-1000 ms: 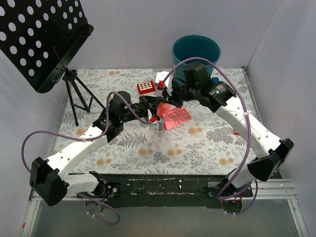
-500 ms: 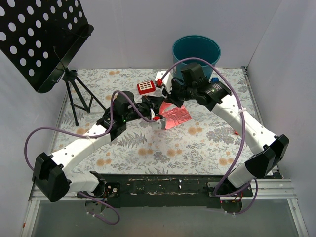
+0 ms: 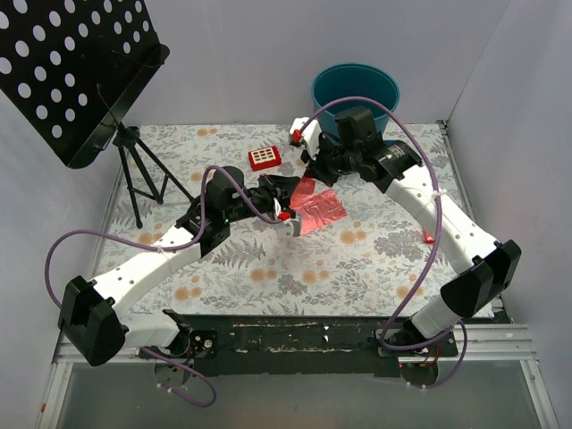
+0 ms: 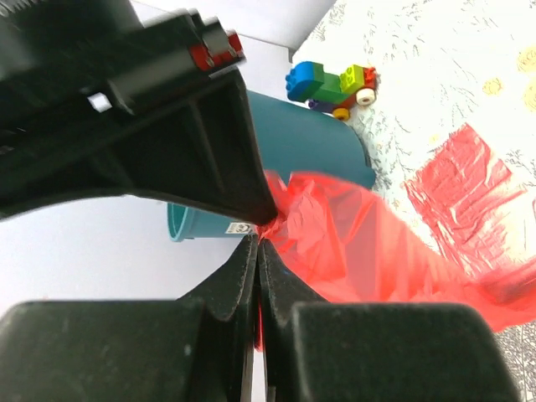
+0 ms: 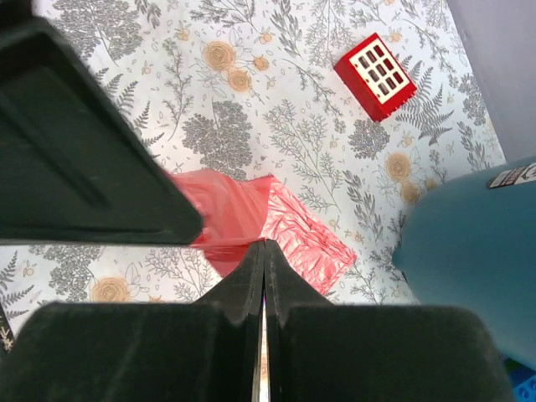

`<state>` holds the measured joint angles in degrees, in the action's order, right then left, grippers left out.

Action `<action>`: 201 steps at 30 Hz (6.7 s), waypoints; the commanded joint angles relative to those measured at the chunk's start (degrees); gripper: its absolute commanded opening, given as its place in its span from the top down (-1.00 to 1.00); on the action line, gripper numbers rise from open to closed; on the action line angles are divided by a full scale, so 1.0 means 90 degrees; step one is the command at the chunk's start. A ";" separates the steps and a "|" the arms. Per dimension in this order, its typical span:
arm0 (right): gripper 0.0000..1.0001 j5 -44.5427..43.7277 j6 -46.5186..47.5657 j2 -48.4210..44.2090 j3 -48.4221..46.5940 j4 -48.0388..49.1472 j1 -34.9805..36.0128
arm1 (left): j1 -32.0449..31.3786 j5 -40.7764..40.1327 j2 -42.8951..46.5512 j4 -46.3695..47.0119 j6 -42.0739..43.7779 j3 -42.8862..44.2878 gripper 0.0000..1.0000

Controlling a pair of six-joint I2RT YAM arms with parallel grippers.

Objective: Put the trash bags into the trash bin

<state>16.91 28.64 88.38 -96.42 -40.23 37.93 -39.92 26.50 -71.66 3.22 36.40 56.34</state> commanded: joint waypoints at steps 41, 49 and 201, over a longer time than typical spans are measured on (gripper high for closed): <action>-0.52 0.2448 -0.0048 -0.1392 0.0703 0.0553 -0.0934 | -0.0056 -0.0552 0.0862 -0.0309 -0.0363 -0.0039 1.00; -0.53 0.2438 0.0245 -0.0963 0.0567 0.0632 -0.0788 | -0.0056 -0.0513 0.0901 -0.0260 -0.0363 0.0000 1.00; -0.35 0.3971 -0.2167 0.0092 -0.0586 0.0222 -0.1188 | 0.0129 0.0669 0.0980 0.1146 -0.0226 -0.0674 1.00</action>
<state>50.54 10.28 89.82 -100.33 -39.38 26.52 -38.94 31.35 -64.12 12.36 33.89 51.05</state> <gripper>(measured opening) 0.685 0.007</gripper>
